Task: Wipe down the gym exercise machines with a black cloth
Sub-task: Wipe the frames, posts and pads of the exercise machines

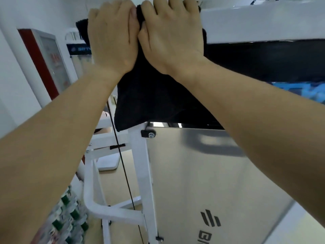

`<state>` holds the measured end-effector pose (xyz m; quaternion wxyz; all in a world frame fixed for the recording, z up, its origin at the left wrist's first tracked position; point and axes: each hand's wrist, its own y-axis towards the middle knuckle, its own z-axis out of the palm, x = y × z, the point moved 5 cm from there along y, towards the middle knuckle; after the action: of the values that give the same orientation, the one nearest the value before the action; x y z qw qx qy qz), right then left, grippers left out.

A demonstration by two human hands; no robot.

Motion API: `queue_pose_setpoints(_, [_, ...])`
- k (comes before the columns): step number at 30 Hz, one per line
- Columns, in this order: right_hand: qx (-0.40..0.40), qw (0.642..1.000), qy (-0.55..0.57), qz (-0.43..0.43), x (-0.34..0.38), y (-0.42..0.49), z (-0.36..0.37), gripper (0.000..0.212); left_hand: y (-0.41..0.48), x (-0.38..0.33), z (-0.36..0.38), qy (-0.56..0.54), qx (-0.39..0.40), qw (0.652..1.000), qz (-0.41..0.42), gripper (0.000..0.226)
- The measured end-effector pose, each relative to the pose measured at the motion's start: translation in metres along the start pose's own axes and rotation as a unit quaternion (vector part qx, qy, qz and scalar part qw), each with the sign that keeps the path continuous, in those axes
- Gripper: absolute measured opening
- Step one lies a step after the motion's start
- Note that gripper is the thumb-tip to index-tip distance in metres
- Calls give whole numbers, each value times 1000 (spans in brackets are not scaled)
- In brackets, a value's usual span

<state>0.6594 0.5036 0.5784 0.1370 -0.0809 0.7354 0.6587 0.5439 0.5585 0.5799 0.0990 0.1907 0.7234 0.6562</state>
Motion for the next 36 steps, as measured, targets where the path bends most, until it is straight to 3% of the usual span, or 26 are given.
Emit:
queue_pose_setpoints(6, [15,1000,-11,-8,-57,-28,-19,44,-1,-46,-2,31,1,999,-31,47])
queue_pose_setpoints(18, [20,1000,11,15,-212,-88,-70,46,12,-231,3,46,-52,997,-39,41])
queue_pose_setpoints(31, [20,984,170,42,-306,-136,-88,43,22,-346,-4,-11,9,997,-77,43])
queue_pose_setpoints(36, [35,952,303,23,-331,-148,-85,43,16,-375,-9,-6,60,990,-129,41])
